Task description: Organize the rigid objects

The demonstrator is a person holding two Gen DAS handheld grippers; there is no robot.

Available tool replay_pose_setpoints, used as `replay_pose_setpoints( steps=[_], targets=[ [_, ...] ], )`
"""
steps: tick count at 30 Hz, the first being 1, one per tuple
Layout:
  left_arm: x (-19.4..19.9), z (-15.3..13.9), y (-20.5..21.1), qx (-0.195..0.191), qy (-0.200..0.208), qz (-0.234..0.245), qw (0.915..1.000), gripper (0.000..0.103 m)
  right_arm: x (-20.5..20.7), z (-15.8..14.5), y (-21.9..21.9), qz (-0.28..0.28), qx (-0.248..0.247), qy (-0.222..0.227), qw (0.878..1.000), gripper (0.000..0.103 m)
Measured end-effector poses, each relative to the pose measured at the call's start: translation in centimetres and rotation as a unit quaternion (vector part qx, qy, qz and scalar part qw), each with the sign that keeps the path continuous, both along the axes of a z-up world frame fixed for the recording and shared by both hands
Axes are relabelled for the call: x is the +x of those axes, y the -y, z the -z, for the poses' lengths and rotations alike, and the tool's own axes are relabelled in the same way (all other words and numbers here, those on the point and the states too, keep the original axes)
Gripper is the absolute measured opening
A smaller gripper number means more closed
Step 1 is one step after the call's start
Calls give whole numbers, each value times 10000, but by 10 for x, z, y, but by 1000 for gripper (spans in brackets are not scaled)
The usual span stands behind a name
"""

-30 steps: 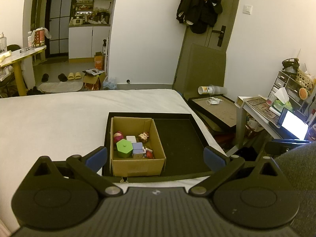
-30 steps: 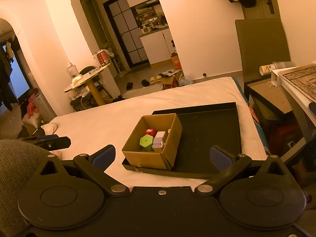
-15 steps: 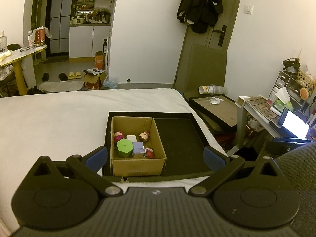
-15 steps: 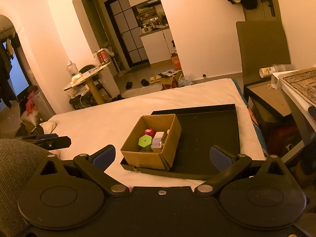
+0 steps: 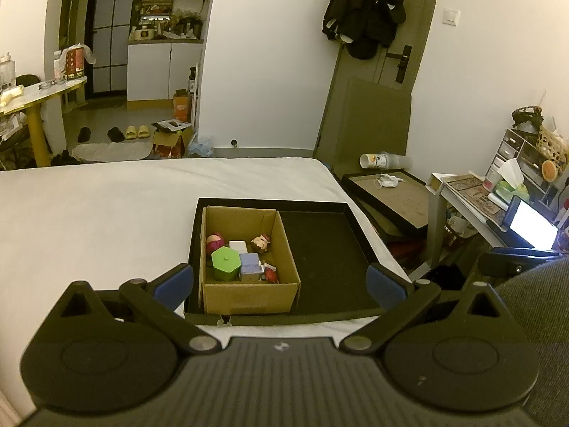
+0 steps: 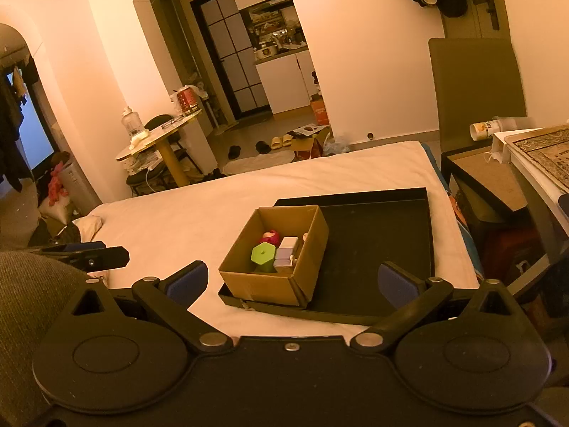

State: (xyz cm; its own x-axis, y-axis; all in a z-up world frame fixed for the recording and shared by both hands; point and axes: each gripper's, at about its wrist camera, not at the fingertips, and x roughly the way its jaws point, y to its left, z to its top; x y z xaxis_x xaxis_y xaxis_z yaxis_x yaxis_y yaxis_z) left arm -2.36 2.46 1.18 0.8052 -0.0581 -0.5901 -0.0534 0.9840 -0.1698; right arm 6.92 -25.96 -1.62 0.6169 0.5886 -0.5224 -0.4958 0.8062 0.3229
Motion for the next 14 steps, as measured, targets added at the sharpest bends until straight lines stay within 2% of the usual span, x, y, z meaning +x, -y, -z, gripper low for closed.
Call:
replay_pose_setpoints(
  steps=[14],
  targets=[
    [-1,1,0,-53,-40,-63,10000,103,1,1,-2,-4,29,-43,10000,103]
  ],
)
